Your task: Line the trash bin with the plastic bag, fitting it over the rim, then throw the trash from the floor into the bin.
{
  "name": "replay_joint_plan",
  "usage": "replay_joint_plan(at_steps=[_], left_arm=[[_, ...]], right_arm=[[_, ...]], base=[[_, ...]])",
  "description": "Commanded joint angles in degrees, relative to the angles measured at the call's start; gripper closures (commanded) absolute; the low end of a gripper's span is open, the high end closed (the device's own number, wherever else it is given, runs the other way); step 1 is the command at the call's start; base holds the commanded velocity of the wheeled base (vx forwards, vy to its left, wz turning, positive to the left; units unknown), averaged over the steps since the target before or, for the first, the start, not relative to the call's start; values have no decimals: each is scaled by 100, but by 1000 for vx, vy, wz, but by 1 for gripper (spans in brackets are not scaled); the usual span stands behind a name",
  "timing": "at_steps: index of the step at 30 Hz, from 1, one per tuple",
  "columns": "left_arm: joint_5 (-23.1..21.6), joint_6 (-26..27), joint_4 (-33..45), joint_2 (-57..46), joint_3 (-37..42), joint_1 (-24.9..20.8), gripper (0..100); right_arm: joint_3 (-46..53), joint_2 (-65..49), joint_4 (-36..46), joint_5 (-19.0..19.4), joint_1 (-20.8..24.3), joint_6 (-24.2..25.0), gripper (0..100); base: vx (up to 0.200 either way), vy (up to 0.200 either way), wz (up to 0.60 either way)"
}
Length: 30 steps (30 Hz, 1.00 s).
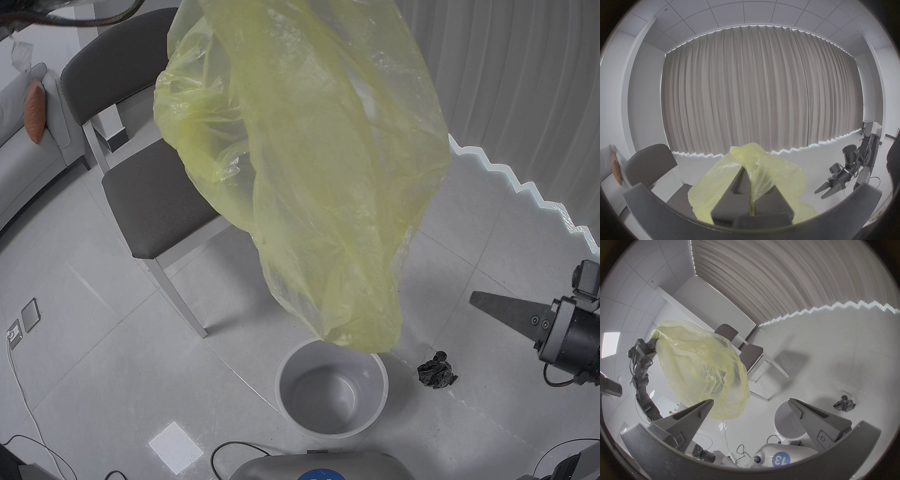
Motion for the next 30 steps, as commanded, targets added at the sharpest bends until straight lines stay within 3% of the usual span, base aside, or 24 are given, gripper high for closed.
replay_joint_plan(at_steps=[1,18,29,30], left_arm=[[68,-8,-25,69,-73,-185,100],[59,-104,-34,-28,-29,-343,100],[59,-342,-60,-89,-56,-431,100],[59,-342,-60,-80,-64,-431,100]], right_arm=[[170,583,-278,-103,355,275,0],[-50,794,-691,-59,487,390,0],[56,1198,-1412,-94,531,355,0],[47,1198,-1412,-111,531,355,100]], base=[[0,0,0],[0,0,0],[0,0,0],[0,0,0]])
